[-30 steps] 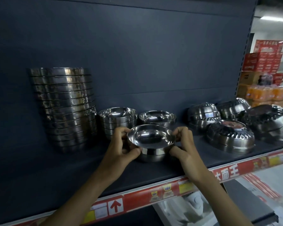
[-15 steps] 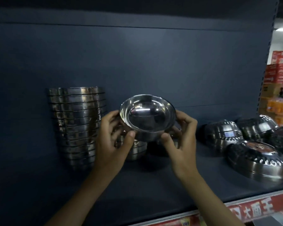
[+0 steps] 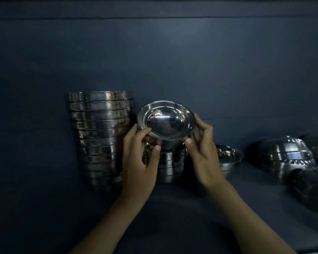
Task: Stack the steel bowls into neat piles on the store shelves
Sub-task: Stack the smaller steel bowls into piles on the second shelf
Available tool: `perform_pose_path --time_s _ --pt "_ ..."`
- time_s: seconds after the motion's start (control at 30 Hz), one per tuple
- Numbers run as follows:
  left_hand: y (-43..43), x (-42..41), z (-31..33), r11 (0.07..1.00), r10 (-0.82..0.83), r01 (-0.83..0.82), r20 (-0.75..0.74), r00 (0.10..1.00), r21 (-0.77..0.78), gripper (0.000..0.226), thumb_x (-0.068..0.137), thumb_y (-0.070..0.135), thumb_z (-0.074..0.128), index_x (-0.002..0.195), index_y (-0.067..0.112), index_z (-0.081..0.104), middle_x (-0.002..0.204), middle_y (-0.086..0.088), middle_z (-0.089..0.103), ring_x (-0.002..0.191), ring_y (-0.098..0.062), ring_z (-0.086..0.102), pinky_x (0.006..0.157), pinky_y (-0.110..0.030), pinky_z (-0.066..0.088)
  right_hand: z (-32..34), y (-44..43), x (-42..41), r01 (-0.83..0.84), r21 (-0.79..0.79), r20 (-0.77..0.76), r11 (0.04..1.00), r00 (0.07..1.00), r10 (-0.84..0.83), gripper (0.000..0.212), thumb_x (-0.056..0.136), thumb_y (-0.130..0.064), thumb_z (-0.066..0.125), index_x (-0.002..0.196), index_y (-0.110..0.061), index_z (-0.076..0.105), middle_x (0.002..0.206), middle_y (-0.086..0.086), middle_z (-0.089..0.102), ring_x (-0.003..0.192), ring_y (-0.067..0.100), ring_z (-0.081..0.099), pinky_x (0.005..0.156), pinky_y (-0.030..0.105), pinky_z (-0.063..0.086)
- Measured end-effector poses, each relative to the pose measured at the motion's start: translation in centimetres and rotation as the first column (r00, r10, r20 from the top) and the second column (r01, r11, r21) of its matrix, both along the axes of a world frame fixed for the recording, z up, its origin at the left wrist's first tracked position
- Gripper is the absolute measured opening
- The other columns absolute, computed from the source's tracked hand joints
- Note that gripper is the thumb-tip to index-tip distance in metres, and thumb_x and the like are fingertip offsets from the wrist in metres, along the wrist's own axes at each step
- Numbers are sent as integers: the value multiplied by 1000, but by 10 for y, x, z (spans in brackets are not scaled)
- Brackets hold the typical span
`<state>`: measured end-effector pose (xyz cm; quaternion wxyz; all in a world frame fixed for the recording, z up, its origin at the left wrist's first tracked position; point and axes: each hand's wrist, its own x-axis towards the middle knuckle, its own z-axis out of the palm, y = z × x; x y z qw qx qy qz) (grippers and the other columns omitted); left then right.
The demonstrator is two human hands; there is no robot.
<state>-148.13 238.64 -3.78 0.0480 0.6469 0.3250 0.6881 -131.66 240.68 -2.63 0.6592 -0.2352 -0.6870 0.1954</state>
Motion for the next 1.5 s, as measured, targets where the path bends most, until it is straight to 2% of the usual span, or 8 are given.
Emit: perform_pose_path --time_s 0.2,0.33,0.5,0.6,0.83,1.03,1.23,1.5 --pt "2 0 -10 990 116 -125 -119 986 -71 41 96 25 58 137 21 50 151 -3 40 144 -8 32 113 -42 39 -11 10 3 74 -62 23 995 997 -72 47 103 -13 46 146 -9 29 144 -8 51 135 5 46 112 32 38" --pt "-6 1 -11 966 213 -236 -197 957 -103 45 96 21 59 140 19 48 151 -3 42 144 -8 30 112 -9 25 -14 6 0 156 -64 67 986 986 -152 45 103 -24 46 145 -14 33 139 -9 56 130 3 50 110 35 41" --pt "-11 3 -16 949 266 -297 -234 935 -109 49 94 26 58 142 23 44 148 -4 43 141 -16 36 113 -34 35 -17 -3 1 285 -42 161 958 948 -275 44 102 -30 44 143 -15 38 129 -15 60 120 -6 54 102 21 44" --pt "-13 4 -19 941 289 -325 -272 918 -97 50 93 36 55 141 28 42 144 -3 45 136 -16 39 108 -32 38 -19 -5 4 348 -57 217 936 919 -328 40 102 -26 44 141 -18 40 118 -23 59 110 -13 54 92 7 40" --pt "-20 5 -23 920 345 -387 -343 874 -61 49 87 46 47 135 36 41 127 -3 43 119 -14 42 88 -6 26 -19 -11 6 433 -93 378 897 848 -370 40 101 -26 46 139 -17 43 110 -4 63 107 14 57 85 24 38" --pt "-22 6 -21 918 359 -395 -337 870 -41 51 85 33 62 133 30 45 123 -3 37 108 -10 43 80 -3 29 -18 -20 4 425 23 518 905 769 -374 69 78 -36 50 143 -22 33 141 -9 34 125 4 38 91 -1 26" --pt "-22 9 -21 912 375 -410 -375 848 -16 54 80 19 74 126 25 45 123 -5 39 108 -8 41 75 -3 28 -17 -22 4 405 37 592 914 728 -346 82 76 -32 50 151 -26 18 158 -6 14 147 10 18 110 29 35" --pt "-18 9 -23 900 390 -436 -407 826 -22 55 84 12 71 132 20 46 123 -4 42 109 -10 43 75 -4 28 -20 -23 -2 448 7 670 894 661 -337 86 95 -21 52 157 -26 -7 166 3 -14 151 21 15 106 25 33"
